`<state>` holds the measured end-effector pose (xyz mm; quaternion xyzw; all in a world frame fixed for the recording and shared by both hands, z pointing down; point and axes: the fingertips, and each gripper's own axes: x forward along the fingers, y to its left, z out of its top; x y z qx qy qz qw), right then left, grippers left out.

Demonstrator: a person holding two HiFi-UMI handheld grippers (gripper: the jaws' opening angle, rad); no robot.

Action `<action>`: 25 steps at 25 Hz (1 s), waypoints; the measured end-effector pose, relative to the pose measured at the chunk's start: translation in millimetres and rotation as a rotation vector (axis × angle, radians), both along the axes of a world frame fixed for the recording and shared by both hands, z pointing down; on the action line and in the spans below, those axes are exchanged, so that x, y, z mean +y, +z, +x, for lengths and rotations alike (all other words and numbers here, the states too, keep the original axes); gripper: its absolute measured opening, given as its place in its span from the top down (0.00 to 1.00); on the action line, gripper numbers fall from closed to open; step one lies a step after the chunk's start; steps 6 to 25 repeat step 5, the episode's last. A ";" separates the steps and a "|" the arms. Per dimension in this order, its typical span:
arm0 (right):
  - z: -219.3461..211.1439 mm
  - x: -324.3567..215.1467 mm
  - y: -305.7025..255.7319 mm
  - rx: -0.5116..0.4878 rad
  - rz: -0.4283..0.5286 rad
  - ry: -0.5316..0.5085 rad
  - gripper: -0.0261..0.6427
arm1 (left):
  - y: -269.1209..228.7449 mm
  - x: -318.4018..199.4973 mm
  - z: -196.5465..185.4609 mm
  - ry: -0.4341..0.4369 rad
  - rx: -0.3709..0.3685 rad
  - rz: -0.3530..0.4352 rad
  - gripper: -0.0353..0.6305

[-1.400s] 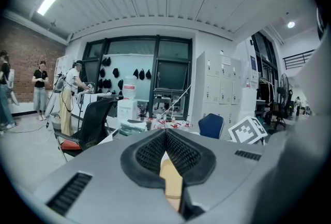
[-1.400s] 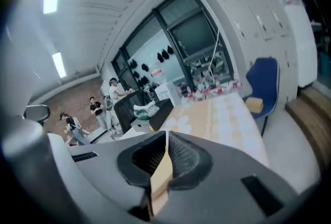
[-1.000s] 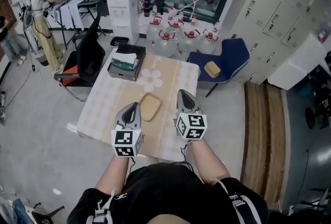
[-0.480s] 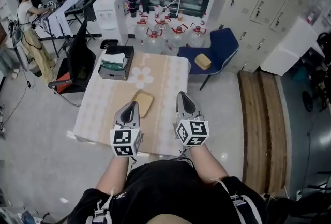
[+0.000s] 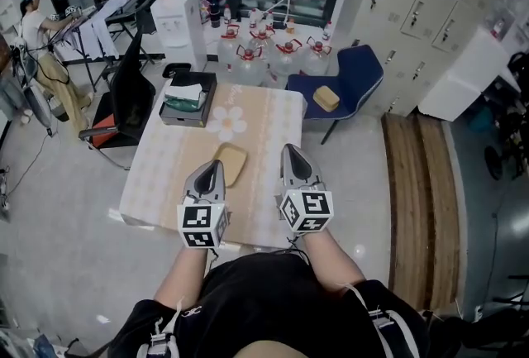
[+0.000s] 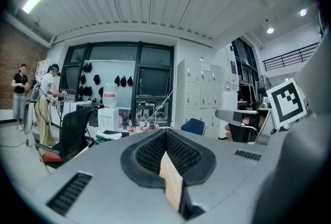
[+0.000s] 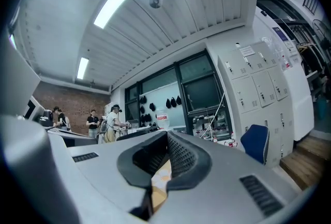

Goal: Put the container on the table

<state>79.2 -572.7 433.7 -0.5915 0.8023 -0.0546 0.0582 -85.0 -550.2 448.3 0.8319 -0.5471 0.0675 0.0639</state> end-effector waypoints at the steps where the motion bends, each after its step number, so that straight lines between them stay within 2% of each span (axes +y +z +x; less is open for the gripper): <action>1: 0.1 -0.9 -0.5 -0.002 0.001 0.001 0.94 | -0.8 -0.7 0.0 -0.001 0.000 0.001 0.93; 25: -1.1 -5.2 0.1 -0.003 0.002 0.007 0.94 | 0.2 -5.3 -2.0 0.000 0.002 0.001 0.93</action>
